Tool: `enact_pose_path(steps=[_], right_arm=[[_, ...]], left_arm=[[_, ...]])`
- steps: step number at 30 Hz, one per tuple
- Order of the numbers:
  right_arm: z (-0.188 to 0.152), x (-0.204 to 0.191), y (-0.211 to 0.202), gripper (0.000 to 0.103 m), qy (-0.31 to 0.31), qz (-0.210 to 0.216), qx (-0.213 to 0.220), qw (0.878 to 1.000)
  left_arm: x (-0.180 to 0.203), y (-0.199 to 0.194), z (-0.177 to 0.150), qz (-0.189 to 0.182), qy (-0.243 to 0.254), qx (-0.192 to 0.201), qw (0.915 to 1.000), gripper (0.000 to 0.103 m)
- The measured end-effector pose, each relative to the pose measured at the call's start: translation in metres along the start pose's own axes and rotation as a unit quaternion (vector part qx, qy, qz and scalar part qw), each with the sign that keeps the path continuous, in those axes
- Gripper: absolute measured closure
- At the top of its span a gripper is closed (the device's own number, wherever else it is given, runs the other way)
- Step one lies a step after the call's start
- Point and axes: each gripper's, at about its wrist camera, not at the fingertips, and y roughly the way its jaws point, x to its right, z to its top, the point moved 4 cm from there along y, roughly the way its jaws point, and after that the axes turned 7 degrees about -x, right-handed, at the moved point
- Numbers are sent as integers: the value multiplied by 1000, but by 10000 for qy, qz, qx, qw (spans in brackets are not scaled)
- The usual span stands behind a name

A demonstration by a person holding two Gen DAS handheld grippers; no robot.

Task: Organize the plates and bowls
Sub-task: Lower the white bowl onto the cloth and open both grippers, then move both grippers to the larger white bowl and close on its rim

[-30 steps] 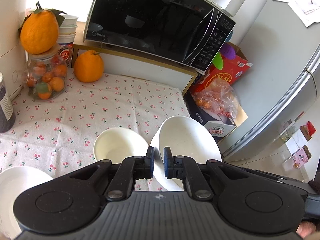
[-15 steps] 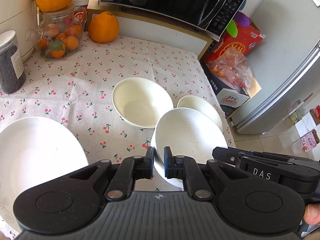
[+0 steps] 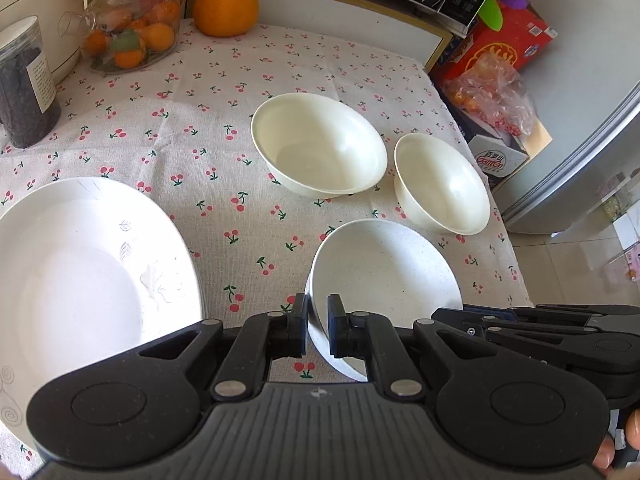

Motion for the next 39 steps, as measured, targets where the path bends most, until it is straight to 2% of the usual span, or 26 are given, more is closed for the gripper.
enact_pose_path(steps=[4,9,12,20,25,27,30,32,39], right_arm=[[4,3,0,88,142,153,-58,9998],[6,2,-3,84,126,229,-30,9997],[9,2,-8,84,102,158,102,9998],[18,8,-21,81,276,397,321,9983],[24,12,-32,80,422,512,633,9958],[27,14,-35,79,505,612,721,9942],[33,17,-35,63,709,810,764,9913],[37,18,-34,62,833,965,764,9889],[56,21,-21,62,1354,1450,657,9779]], left_arm=[[-1,1,3,-63,-55,-63,9999,94],[-4,1,6,-70,-131,-68,9999,86],[-5,-3,8,-48,-144,9,9999,82],[-5,-9,14,-61,-141,160,9998,82],[-2,-15,21,-73,-111,317,9994,76],[-1,-18,25,-134,-86,379,9992,67],[-1,-24,34,-80,-103,574,9983,53],[-2,-27,41,-61,-99,672,9977,45],[-15,-21,66,90,-333,732,9967,35]])
